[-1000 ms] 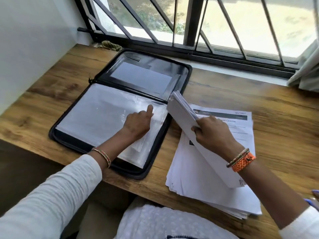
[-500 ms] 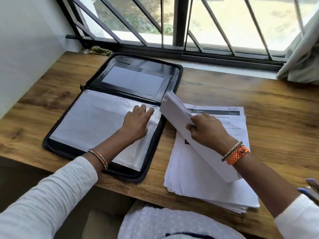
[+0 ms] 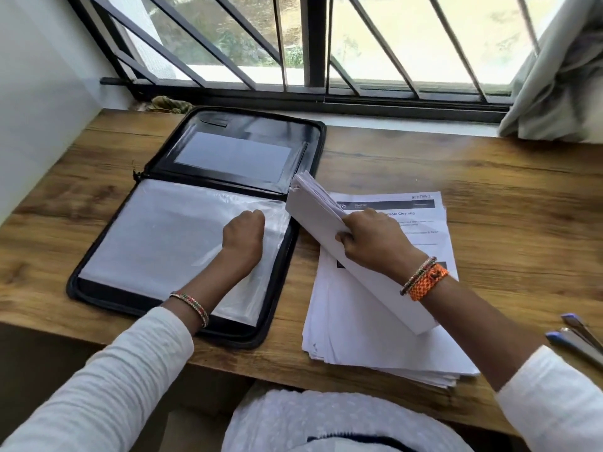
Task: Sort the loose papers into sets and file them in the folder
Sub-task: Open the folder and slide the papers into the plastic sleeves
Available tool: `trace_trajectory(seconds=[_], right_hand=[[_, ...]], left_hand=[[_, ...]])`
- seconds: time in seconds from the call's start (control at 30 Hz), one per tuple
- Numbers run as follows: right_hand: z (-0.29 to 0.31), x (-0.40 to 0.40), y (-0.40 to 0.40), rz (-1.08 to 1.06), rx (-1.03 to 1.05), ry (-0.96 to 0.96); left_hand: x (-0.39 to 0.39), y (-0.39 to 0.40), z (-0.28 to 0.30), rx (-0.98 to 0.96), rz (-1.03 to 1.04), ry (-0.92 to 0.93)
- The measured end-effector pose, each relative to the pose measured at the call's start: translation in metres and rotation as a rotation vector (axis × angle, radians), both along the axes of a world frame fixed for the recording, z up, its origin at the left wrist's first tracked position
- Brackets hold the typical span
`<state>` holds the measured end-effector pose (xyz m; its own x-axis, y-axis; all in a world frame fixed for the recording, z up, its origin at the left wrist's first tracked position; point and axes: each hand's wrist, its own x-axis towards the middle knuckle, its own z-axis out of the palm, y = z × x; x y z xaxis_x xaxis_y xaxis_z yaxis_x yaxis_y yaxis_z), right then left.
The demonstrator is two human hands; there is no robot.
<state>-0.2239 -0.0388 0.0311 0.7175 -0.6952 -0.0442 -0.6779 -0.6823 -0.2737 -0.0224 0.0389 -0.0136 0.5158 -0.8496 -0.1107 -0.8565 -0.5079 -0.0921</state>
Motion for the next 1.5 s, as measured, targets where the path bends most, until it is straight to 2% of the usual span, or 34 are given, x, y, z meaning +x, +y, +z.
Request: trace_trajectory(seconds=[0.1, 0.17, 0.27, 0.4, 0.47, 0.67, 0.77, 0.93, 1.27, 1.37, 1.5], right_hand=[[0.001, -0.001, 0.001, -0.005, -0.003, 0.002], [0.002, -0.001, 0.002, 0.0, -0.001, 0.002], [0.004, -0.001, 0.001, 0.014, 0.018, 0.012], [0.008, -0.004, -0.001, 0.043, 0.018, -0.017], [0.01, -0.008, 0.0, 0.046, -0.001, -0.048], [0.019, -0.014, 0.006, 0.131, -0.111, -0.107], [0.017, -0.006, 0.012, 0.218, -0.143, -0.119], [0.003, 0.003, 0.027, 0.22, -0.196, -0.037], [0.001, 0.015, 0.027, 0.331, -0.245, 0.107], [0.0, 0.016, 0.028, 0.405, -0.317, 0.211], [0.005, 0.022, 0.027, 0.425, -0.329, 0.194]], left_hand=[[0.0, 0.002, 0.001, -0.024, -0.055, -0.066], [0.002, 0.002, 0.003, -0.077, -0.023, -0.011], [0.007, -0.001, 0.014, -0.146, 0.088, 0.263], [0.021, -0.011, 0.034, -0.067, 0.197, 0.804], [0.028, -0.012, 0.037, -0.076, 0.243, 0.932], [0.031, -0.011, 0.037, -0.05, 0.208, 0.76], [0.034, -0.015, 0.046, -0.123, 0.195, 0.748], [0.043, -0.017, 0.059, -0.179, 0.228, 0.782], [0.036, -0.031, 0.076, -0.226, 0.146, 0.707], [0.034, -0.032, 0.08, -0.25, 0.112, 0.682], [0.023, -0.032, 0.091, -0.236, 0.025, 0.591]])
